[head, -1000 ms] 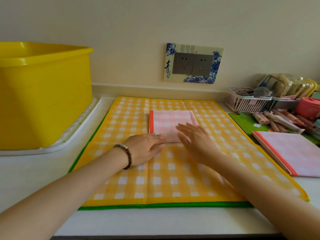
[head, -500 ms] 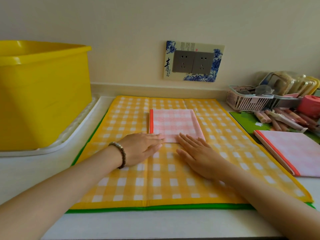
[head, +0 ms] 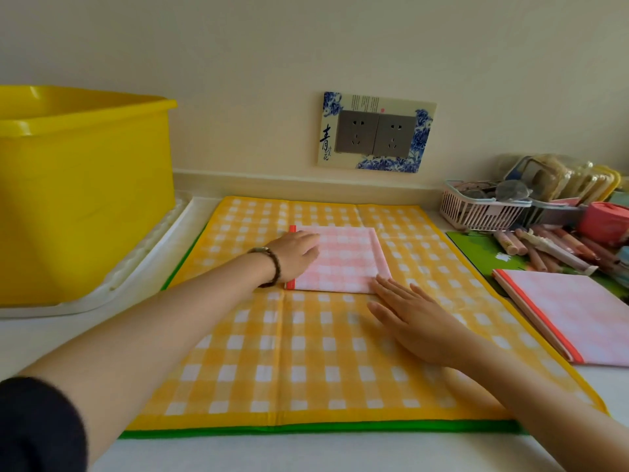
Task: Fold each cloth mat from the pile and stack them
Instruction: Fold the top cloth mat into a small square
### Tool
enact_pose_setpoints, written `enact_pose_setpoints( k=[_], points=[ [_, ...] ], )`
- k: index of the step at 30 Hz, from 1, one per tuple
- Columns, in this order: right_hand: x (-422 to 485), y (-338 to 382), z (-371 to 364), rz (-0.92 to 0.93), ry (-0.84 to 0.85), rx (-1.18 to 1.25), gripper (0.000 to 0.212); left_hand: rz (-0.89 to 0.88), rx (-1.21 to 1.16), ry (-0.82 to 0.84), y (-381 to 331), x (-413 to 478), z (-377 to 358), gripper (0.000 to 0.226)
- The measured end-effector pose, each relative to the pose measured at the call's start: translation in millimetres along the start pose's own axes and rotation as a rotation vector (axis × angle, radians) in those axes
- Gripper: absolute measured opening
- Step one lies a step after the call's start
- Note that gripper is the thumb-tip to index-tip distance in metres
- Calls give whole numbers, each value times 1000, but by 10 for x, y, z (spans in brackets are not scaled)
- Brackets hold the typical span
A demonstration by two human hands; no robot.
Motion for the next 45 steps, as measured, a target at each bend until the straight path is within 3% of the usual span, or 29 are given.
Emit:
enact_pose_setpoints(
  k=[2,5,9,14,19,25,30,37,41,45],
  points=[
    [-10,39,31,-2,0,-36,112,74,-22,-15,122,185,-9,45],
    [-42,102,133,-19,1,-76,67,226,-47,-22,314,383,-80,52],
    [85,158,395,-26,-66,-75,44,286,6,27,377,465,-194,55],
    [897,447,487,39,-115,-37,48,302,66,17,357,477,-178,56],
    [1528,559,441,-28,-41,-39,50,267,41,-18,366,480,-172,53],
    [1512,332,364,-22,-34,0,54,273,28,-25,384,488,-183,56],
    [1361,-53,399,-170,-105,-6,68,281,22,-18,374,462,-178,55],
    [1196,-406,435,-279,-38,32,72,274,-22,-20,376,462,-191,56],
    [1156,-374,482,-256,-59,125,65,200,-274,-89,384,397,-133,54],
    [1051,-414,645,-195,-195,458,56,147,-686,-209,434,220,64,52]
  ],
)
Point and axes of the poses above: each hand's wrist, its own x-axis towards the middle knuckle, its own z-axis out of the back of the hand, y = z × x, the point moved 4 cm from there along x, towards the middle knuckle, and after that the axes turned 14 degrees about y, right-handed, at the moved point
